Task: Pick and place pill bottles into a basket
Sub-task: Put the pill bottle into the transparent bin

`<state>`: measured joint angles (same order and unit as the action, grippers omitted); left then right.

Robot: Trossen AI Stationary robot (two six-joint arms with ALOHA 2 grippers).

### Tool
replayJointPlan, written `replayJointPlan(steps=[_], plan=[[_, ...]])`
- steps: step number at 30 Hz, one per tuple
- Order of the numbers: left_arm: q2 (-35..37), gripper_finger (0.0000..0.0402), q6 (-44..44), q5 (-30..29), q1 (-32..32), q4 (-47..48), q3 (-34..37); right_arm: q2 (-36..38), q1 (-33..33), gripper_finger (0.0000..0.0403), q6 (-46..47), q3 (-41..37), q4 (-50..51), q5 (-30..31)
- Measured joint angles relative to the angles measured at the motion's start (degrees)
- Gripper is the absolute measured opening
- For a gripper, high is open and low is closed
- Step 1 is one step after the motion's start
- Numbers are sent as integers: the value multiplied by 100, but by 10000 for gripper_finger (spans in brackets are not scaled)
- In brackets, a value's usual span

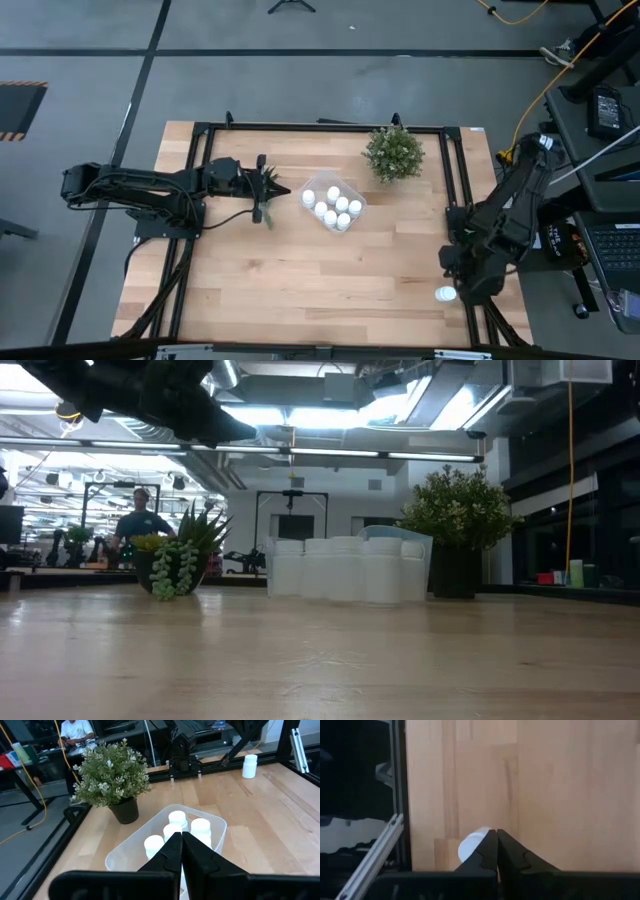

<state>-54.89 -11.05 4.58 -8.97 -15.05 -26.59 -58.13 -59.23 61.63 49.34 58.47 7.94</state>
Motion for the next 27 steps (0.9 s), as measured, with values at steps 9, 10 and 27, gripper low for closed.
replayJointPlan(steps=[9,10,27], plan=[[0,6,40,-311,-1,1,0,-784,-759,0,812,14,-66,3],[0,6,92,-377,-2,0,0,-909,-831,0,868,66,-48,-3],[0,6,149,-771,-2,7,0,-1967,-1493,22,1255,1036,190,940]])
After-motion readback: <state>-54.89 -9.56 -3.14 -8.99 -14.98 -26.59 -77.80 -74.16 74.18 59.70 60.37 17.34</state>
